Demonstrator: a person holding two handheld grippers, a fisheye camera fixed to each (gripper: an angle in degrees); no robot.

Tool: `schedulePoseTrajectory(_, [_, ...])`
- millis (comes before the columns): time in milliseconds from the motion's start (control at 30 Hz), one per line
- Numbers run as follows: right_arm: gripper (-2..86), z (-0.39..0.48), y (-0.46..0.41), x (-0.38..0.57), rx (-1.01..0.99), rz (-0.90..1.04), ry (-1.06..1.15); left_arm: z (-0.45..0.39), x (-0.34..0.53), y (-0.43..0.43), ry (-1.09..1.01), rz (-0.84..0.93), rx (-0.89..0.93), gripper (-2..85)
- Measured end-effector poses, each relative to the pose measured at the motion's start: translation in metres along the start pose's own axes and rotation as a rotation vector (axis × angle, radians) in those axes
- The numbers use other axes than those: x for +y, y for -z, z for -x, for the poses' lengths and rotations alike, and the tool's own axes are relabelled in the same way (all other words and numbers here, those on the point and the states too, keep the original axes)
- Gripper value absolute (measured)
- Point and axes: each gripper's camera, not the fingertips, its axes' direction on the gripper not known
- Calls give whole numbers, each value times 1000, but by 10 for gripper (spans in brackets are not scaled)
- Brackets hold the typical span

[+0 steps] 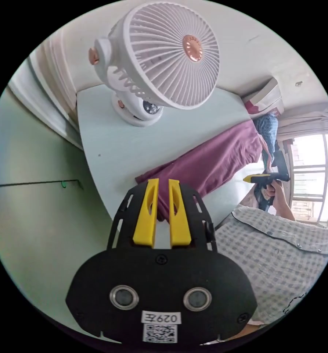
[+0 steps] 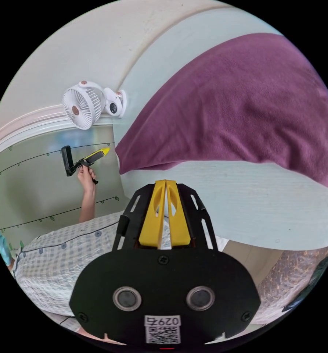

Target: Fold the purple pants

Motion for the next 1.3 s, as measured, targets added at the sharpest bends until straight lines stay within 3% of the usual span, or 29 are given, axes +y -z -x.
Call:
schedulePoseTrajectory(133, [-4,10,-19,-6,23,-1,8,-18,-32,-45,-85,266,-158,-2])
schedulePoseTrajectory(200, [-4,13,-24,-6,59,0,9,-16,-38,-34,-60,236,-177,-6])
schedulePoseTrajectory(300, [-4,13,-19,0,218,-68,-27,1,-28,6,157,108,-369,-9])
schedulePoseTrajectory(333, [-4,11,-13,4,277,-117,-52,0,-19,20,187,53,-359,-9])
schedulePoseTrajectory(433, [-4,1,-1,4,319,-226,-111,-31,-9,32,66,-26,-69,-10])
schedulePoseTrajectory(533, [-4,-8,-7,-13,344,-308,-140,-90,-16,11,-122,4,32,-10])
schedulePoseTrajectory(700, [-4,-6,-52,-42,387,-250,-175,-128,-43,-46,-231,194,-145,-10])
schedulePoseTrajectory(800, [-5,18,-79,-46,519,-143,-129,-108,-45,-36,-162,226,-125,-10])
schedulePoseTrajectory(867, [-5,30,-103,-44,585,-71,-113,-92,-33,-26,-121,238,-205,-10])
schedulePoseTrajectory(1033, [-6,46,-140,-39,523,15,-62,-69,-5,-15,16,261,-94,-10])
schedulePoseTrajectory(1133, [-5,78,-141,-30,418,-138,64,-86,14,13,57,142,-163,-10])
schedulePoseTrajectory(1233, [-5,106,-178,-46,361,-137,157,-104,22,14,32,111,-72,-10])
schedulePoseTrajectory(1300, [-5,119,-222,-61,422,-53,202,-104,28,-4,50,215,-222,-10])
